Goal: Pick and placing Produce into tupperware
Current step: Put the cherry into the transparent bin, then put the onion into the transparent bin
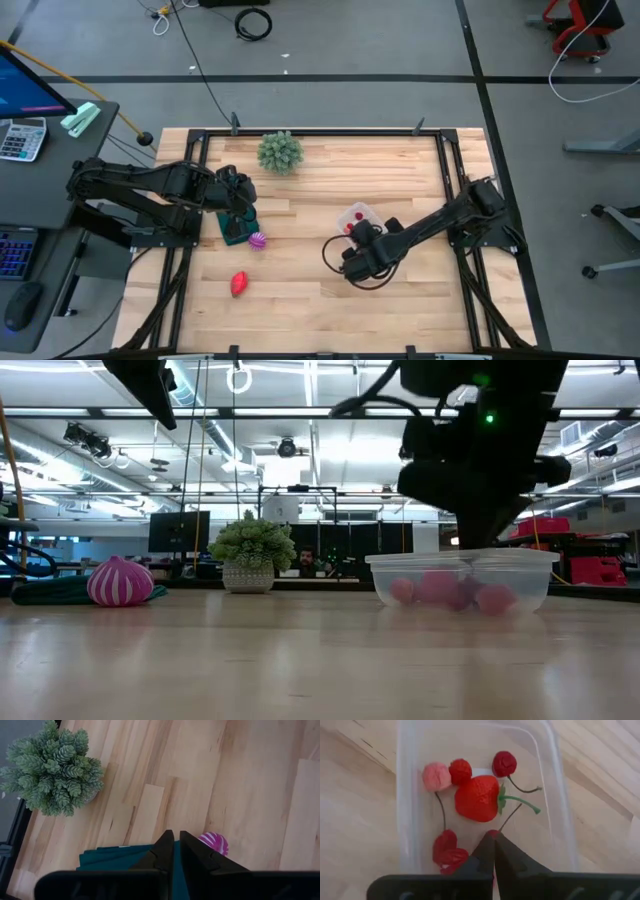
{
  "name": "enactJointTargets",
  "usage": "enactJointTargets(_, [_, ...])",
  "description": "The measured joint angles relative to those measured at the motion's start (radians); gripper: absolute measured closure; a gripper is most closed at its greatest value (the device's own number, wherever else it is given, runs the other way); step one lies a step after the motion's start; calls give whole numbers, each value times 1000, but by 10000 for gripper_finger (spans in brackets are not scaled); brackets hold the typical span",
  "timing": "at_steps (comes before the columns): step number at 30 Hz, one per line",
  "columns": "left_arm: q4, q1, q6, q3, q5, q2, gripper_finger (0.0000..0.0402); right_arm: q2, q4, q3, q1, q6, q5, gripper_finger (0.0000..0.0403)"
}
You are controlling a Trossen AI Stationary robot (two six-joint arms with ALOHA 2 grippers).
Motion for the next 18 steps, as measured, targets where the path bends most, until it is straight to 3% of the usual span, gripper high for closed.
enactJointTargets(12, [0, 0, 0, 0, 0, 0, 359, 1, 5, 0, -9, -74, 4, 329])
enactJointTargets(18, [0, 0, -1, -1, 0, 0, 367, -71, 2, 0, -29, -161, 16, 298])
